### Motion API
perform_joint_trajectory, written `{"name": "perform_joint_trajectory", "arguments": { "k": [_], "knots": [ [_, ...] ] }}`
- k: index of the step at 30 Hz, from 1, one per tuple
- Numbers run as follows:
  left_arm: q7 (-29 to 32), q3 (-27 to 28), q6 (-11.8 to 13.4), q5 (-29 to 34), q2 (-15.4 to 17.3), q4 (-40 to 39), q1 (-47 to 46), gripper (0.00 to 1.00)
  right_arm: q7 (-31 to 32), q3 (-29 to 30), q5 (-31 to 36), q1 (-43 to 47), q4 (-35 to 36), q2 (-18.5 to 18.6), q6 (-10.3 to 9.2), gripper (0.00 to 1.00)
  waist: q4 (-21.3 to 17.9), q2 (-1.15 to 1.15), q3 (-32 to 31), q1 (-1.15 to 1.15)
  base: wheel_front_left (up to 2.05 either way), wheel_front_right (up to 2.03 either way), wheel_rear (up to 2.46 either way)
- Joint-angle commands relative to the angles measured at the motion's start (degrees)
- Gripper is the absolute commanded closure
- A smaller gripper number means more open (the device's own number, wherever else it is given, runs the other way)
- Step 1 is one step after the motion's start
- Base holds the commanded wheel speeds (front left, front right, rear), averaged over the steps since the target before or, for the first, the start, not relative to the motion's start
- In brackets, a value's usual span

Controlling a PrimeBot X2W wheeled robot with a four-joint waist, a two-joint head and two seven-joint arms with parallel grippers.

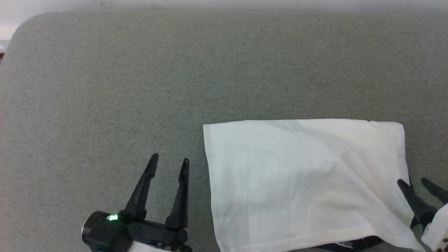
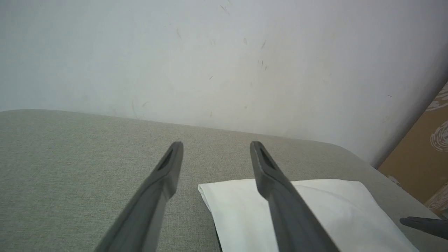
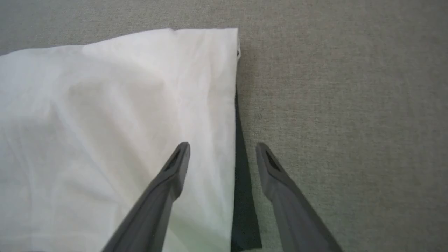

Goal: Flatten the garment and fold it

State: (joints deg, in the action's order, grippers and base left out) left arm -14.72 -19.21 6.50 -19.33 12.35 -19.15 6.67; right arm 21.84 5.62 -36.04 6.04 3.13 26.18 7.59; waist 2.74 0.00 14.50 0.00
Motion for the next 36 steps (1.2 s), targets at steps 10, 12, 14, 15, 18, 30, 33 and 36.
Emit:
{"name": "perform_joint_trajectory", "arguments": {
  "k": [10,12,14,15,18,30,33,36],
  "knots": [
    [-0.3,-0.3,-2.3,3.1,-1.7,1.3,-0.8,0.0,0.3,-2.6,-0.3,-3.9,-9.0,2.5,-0.1,0.0,3.6,0.0,2.0,0.0,0.0,0.0,0.0],
    [-0.3,-0.3,-2.6,3.3,-1.9,1.5,-0.8,0.0,1.0,-3.6,-1.2,-4.0,-9.9,2.9,-0.1,0.0,3.9,0.0,2.3,0.0,0.0,0.0,0.0],
    [-0.3,-0.2,-2.8,3.5,-2.2,1.6,-0.8,0.0,2.8,-5.1,-3.1,-4.0,-10.2,3.2,-0.1,0.33,4.1,0.0,2.4,0.0,0.0,0.0,0.0],
    [-0.3,-0.2,-2.9,3.5,-2.3,1.7,-0.8,0.0,3.8,-5.7,-3.9,-4.0,-10.2,3.5,-0.1,0.68,4.2,0.0,2.5,0.0,0.0,0.0,0.0],
    [-0.3,0.0,-3.2,3.7,-2.5,1.8,-0.8,0.0,5.5,-6.3,-5.2,-4.5,-9.8,4.4,-0.1,1.0,4.1,0.0,2.6,0.0,0.0,0.0,0.0],
    [-0.3,0.2,-3.9,3.6,-3.3,3.5,-1.0,0.0,1.3,0.4,-2.2,-9.6,-12.7,3.8,-0.1,1.0,2.0,0.0,-0.3,0.0,0.0,0.0,0.0],
    [-0.3,0.2,-4.2,3.5,-3.2,3.8,-0.7,0.0,0.6,4.5,-0.5,-10.5,-15.2,4.4,-0.1,1.0,1.7,0.0,-0.7,0.0,0.0,0.0,0.0],
    [-0.3,0.0,-4.4,3.5,-3.0,4.1,-0.6,0.0,0.2,8.2,0.9,-10.6,-17.9,5.4,-0.1,1.0,1.5,0.0,-1.0,0.0,0.0,0.0,0.0]
  ]
}}
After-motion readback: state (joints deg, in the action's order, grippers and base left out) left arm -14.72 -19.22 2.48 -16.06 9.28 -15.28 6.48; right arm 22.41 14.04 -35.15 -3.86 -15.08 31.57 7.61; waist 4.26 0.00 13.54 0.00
